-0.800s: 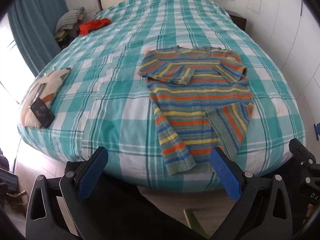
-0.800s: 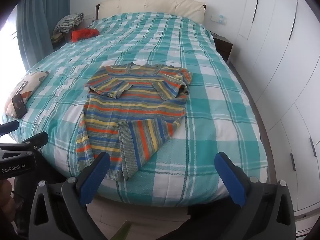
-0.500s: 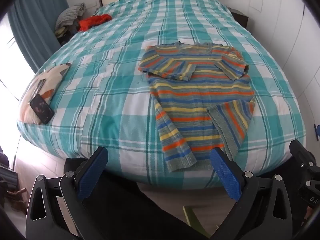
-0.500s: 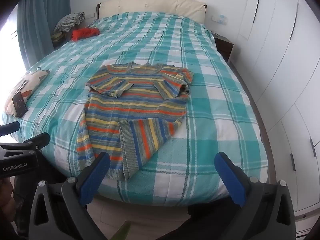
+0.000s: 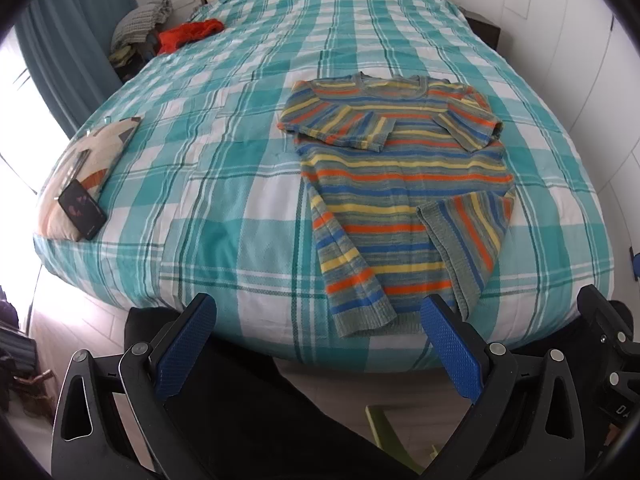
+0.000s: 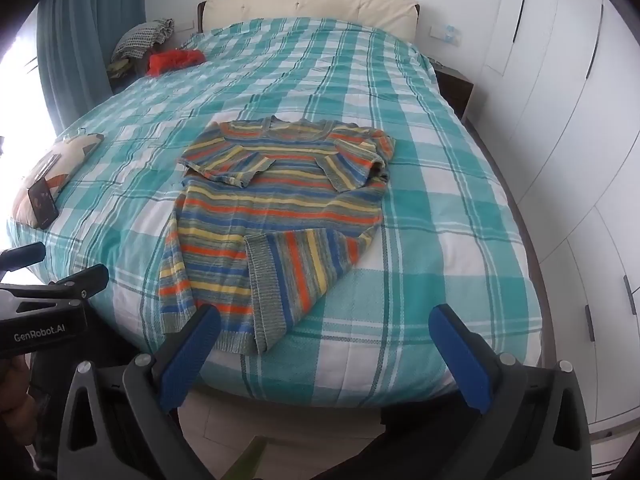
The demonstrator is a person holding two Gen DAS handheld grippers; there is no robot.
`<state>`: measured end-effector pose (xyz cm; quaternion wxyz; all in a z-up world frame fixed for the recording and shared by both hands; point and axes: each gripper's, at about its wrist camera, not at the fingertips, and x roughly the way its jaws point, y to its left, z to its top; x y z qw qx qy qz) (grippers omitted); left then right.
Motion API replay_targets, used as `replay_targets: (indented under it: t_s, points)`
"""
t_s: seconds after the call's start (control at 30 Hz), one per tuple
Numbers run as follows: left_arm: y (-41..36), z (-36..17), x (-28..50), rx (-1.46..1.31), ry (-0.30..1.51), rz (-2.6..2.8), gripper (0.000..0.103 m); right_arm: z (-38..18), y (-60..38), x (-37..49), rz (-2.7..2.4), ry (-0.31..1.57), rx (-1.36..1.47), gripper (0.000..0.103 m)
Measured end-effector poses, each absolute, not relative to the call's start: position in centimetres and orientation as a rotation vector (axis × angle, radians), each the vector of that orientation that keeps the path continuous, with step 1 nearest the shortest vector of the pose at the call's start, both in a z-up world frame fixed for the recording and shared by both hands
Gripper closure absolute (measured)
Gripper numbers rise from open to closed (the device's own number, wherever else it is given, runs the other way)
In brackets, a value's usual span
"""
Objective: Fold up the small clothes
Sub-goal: 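Approach the striped sweater with both tools held open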
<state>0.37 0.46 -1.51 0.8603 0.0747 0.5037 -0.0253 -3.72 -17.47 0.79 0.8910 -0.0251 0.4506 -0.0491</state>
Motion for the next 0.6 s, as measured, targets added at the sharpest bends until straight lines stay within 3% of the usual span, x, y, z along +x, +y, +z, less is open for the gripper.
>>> replay_targets:
  t_s: [0.6]
  points:
    - [0.61,-1.27,0.55,0.197,1.051,0.000,0.000,0.70,-17.78,-3.66,-0.102,0.935,-0.035,0.000]
